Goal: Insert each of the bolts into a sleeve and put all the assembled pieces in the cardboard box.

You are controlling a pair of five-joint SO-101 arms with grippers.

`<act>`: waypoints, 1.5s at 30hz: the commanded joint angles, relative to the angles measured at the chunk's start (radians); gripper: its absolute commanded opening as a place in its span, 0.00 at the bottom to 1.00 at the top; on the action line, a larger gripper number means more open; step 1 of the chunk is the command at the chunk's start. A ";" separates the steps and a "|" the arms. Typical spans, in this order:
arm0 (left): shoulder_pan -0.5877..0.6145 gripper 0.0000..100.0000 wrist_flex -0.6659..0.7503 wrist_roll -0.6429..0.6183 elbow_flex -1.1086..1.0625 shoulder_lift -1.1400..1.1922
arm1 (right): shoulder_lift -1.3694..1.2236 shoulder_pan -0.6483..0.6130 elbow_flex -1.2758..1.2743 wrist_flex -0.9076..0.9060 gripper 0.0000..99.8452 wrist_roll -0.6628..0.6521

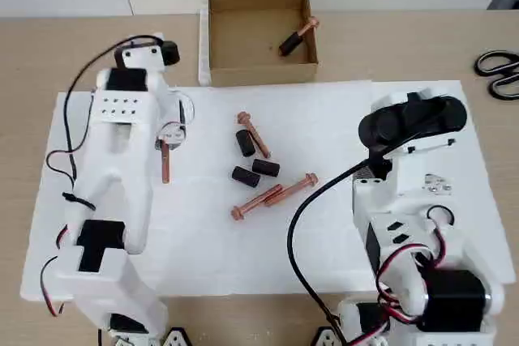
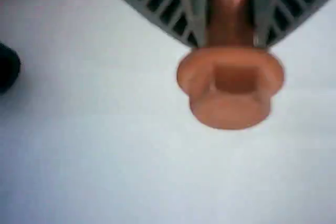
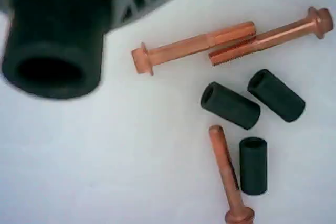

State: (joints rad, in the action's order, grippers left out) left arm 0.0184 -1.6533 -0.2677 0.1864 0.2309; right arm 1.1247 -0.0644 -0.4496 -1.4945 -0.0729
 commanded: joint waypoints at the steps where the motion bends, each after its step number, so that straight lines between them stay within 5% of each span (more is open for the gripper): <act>1: -0.005 0.01 -0.095 0.002 0.111 -0.012 | 0.008 -0.004 -0.025 0.010 0.00 -0.012; 15: -0.075 0.01 -0.098 0.000 0.154 -0.333 | 0.344 -0.005 -0.124 0.021 0.00 -0.014; 26: -0.126 0.01 0.012 -0.118 0.105 -0.367 | 0.453 -0.015 -0.680 0.487 0.00 -0.012; 33: -0.244 0.01 0.092 -0.175 0.101 -0.359 | 0.463 -0.173 -0.922 0.713 0.00 -0.002; 45: -0.256 0.01 0.157 -0.250 0.107 -0.393 | 0.463 -0.305 -1.057 0.809 0.00 0.290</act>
State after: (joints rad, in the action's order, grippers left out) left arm -0.2286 -1.5228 -0.5086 0.2831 -0.0836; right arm 1.5727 -0.3437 -1.5037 -0.7089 0.1649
